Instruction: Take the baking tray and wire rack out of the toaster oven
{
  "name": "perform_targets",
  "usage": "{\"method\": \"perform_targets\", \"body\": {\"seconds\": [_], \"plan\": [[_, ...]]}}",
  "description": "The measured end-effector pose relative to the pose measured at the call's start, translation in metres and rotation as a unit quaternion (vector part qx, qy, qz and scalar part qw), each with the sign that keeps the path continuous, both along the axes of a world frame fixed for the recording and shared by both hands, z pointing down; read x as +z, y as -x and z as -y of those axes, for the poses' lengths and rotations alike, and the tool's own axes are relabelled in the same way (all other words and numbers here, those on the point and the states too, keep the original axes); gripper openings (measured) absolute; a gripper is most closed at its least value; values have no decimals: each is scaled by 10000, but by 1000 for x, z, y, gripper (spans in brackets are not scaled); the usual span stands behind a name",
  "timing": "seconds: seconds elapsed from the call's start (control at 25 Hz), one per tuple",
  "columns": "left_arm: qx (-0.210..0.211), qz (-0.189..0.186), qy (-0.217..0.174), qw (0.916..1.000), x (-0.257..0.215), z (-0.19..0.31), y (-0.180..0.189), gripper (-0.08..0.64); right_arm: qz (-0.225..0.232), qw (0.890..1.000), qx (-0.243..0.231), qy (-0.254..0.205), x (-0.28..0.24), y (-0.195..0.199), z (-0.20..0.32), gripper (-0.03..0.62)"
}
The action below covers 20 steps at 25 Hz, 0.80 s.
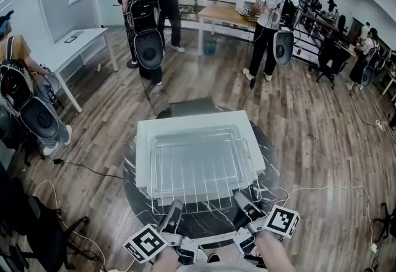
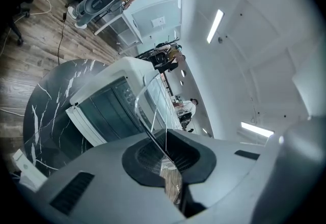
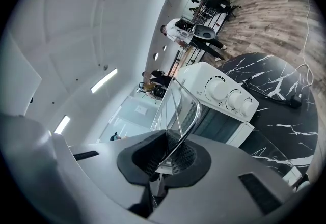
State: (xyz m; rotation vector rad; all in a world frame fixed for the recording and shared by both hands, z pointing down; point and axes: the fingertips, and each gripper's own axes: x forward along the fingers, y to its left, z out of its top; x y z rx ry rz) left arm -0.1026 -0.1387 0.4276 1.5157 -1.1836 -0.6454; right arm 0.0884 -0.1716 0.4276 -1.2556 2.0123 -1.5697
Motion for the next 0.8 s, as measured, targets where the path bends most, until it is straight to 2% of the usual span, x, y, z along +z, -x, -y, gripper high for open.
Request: {"method": "perform_targets", "body": {"seconds": [0.8], "plan": [[104,-127,-73,9998,-4,37,15,6,-93,9998,146,18,-3,12,37,5]]}}
